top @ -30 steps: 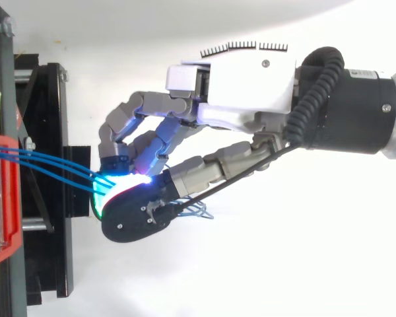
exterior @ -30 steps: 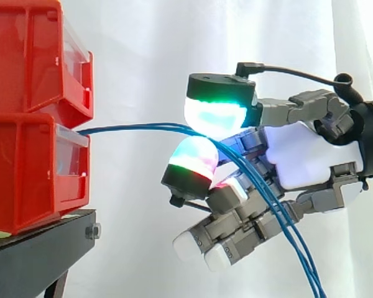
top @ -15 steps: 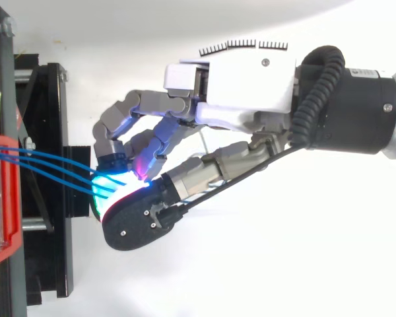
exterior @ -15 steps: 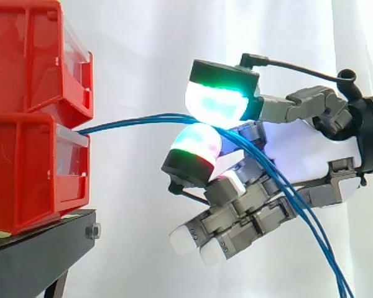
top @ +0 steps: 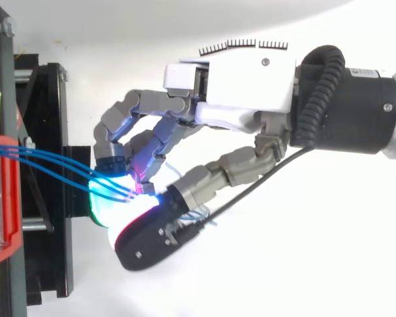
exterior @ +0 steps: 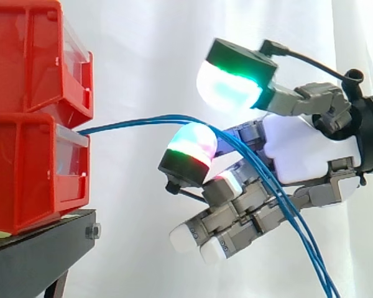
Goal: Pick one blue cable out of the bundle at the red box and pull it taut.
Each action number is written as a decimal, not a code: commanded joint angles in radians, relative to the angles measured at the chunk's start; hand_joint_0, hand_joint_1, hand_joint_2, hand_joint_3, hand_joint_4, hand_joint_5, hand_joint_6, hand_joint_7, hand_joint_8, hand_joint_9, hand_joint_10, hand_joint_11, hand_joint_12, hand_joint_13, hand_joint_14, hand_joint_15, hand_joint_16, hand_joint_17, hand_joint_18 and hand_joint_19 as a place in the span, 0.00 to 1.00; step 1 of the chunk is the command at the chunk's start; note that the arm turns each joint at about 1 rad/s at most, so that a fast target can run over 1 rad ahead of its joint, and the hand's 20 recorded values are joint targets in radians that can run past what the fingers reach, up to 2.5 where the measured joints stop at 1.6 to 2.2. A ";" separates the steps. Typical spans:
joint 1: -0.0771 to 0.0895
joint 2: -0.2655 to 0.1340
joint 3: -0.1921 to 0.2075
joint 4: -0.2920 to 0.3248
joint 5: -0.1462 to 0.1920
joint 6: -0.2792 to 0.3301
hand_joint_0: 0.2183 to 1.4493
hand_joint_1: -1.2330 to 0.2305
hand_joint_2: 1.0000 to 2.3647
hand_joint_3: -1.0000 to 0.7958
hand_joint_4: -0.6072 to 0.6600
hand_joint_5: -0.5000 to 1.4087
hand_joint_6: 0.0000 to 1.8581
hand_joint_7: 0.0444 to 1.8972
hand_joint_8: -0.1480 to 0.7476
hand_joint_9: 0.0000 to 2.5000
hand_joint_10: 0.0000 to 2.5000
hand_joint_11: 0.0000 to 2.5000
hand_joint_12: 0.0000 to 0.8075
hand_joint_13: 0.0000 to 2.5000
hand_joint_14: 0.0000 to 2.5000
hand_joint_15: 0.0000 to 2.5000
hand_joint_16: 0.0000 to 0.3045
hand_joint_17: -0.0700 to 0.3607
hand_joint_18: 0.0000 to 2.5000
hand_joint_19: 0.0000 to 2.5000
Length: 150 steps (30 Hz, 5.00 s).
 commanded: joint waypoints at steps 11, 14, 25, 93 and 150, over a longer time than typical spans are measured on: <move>0.001 0.000 -0.001 0.000 0.000 -0.001 0.30 0.39 0.01 0.46 0.52 0.16 0.50 0.54 0.53 0.36 0.01 0.41 0.47 0.19 0.00 0.12 0.17 0.43 0.19 0.09; 0.001 0.000 -0.001 0.000 0.000 -0.001 0.33 0.34 0.01 0.45 0.51 0.16 0.51 0.53 0.52 0.36 0.01 0.42 0.47 0.20 0.00 0.11 0.16 0.42 0.20 0.08; -0.003 -0.002 -0.001 0.009 -0.002 -0.004 0.20 0.37 0.00 0.28 0.56 0.17 0.50 0.49 0.55 0.36 0.00 0.41 0.52 0.19 0.00 0.11 0.19 0.47 0.21 0.07; -0.012 0.008 0.021 0.005 -0.002 -0.078 0.39 0.21 0.00 0.28 0.47 0.16 0.51 0.49 0.44 0.36 0.01 0.42 0.44 0.21 0.00 0.10 0.15 0.40 0.22 0.04; -0.012 0.006 0.019 0.005 0.000 -0.076 0.26 0.51 0.00 0.28 0.50 0.16 0.49 0.50 0.49 0.37 0.01 0.41 0.48 0.20 0.00 0.12 0.17 0.43 0.19 0.10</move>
